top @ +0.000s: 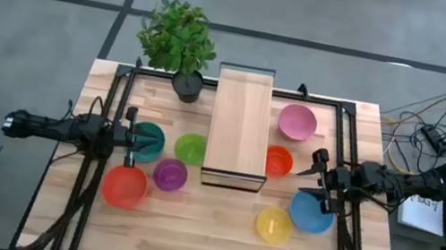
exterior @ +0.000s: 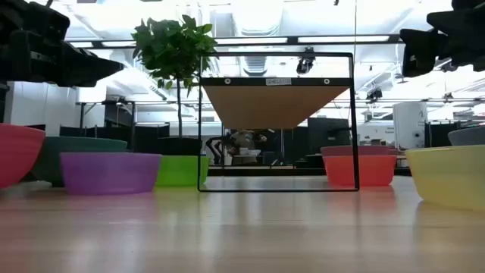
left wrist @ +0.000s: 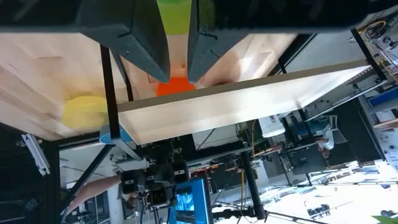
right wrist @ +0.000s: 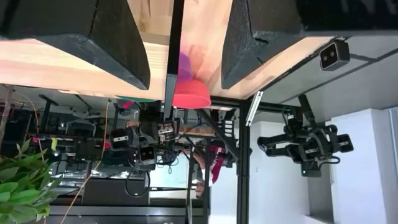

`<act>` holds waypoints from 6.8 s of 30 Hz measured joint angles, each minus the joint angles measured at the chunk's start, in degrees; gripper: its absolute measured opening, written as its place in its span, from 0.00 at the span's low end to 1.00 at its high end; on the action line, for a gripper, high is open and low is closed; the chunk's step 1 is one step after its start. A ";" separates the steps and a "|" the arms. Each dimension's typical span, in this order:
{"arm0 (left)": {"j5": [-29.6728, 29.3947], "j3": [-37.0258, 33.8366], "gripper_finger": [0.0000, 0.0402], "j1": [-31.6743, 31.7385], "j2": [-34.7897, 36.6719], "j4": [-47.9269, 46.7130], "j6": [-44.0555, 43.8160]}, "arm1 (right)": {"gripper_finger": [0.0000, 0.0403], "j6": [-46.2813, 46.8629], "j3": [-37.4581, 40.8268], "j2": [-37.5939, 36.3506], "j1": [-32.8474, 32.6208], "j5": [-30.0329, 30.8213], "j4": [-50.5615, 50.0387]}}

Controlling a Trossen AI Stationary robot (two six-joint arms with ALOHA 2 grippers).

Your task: Place and stack bowls onto a shelf

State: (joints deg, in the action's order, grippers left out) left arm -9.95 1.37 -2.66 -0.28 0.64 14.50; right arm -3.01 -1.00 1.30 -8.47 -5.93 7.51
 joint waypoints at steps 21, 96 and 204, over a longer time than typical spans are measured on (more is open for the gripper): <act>0.00 0.00 0.10 -0.01 -0.01 -0.01 -0.01 | 0.46 0.02 0.01 0.00 -0.02 0.02 0.00; 2.01 -0.09 0.10 -0.14 -1.56 21.73 -52.03 | 0.46 26.08 -2.13 17.03 -2.05 3.99 24.16; -1.59 85.94 0.00 -16.34 -84.92 -76.13 -52.82 | 0.46 22.45 -29.72 48.41 -9.05 -1.57 12.46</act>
State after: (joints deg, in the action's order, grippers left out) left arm -11.54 87.30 -19.00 -85.20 -75.49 -38.32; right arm 19.44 -30.72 49.71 -17.52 -7.51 19.97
